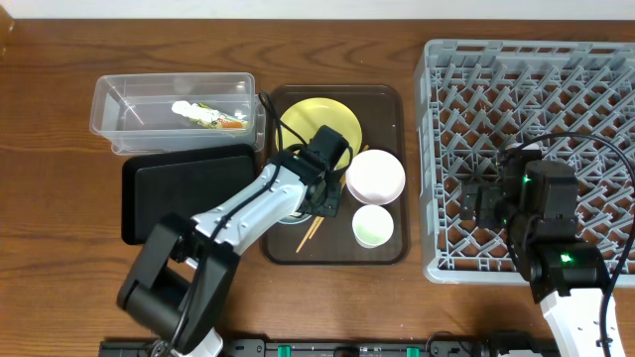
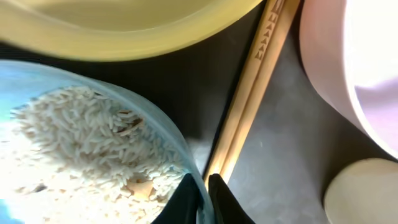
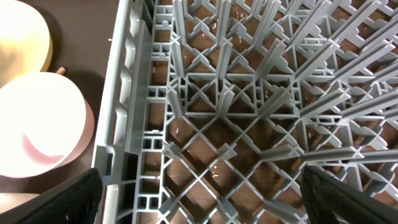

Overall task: Sort waste into correct bins and load items into the dishwasher rack
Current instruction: 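Grasp the rim of the light-blue rice bowl with the left gripper, then tip the blue bowl over the black tray to dump the rice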

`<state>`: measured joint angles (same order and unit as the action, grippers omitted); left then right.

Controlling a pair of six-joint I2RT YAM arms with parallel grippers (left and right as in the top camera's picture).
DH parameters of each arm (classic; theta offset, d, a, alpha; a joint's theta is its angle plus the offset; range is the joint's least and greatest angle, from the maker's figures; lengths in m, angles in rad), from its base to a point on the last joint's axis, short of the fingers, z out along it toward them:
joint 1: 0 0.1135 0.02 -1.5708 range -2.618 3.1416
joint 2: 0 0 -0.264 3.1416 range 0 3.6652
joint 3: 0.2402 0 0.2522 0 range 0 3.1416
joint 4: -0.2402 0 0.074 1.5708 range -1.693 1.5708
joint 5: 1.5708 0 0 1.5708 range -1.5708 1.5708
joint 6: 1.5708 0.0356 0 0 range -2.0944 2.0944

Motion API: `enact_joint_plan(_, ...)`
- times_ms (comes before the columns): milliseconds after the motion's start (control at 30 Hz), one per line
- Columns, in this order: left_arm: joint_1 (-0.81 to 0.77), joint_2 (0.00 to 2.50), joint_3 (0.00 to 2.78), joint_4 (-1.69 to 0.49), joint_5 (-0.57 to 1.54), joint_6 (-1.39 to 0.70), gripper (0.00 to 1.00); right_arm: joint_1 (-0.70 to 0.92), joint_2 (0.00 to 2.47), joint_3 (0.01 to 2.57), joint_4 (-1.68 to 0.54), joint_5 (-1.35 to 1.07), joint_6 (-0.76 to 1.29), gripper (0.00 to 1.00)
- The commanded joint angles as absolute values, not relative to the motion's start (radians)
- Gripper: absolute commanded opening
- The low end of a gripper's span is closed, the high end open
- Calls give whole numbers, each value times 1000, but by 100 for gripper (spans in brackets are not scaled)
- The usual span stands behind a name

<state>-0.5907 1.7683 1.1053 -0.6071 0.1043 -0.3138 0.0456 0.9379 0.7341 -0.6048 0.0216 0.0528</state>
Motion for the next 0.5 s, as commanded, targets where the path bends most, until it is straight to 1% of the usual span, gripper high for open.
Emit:
enact_joint_plan(0, -590, 1678, 1105, -627, 115, -314, 6, 59, 936, 756, -603, 18, 67, 99)
enact_joint_plan(100, -575, 1595, 1105, -632, 115, -314, 6, 59, 936, 756, -603, 18, 67, 99)
enact_joint_plan(233, -513, 1497, 1105, -639, 116, -314, 6, 59, 936, 756, -603, 18, 67, 99)
enact_joint_plan(367, -400, 1441, 1104, -672, 140, -311, 6, 59, 935, 756, -604, 18, 67, 99)
enact_joint_plan(467, -282, 1443, 1103, -694, 263, -244, 6, 59, 936, 756, -606, 18, 67, 99)
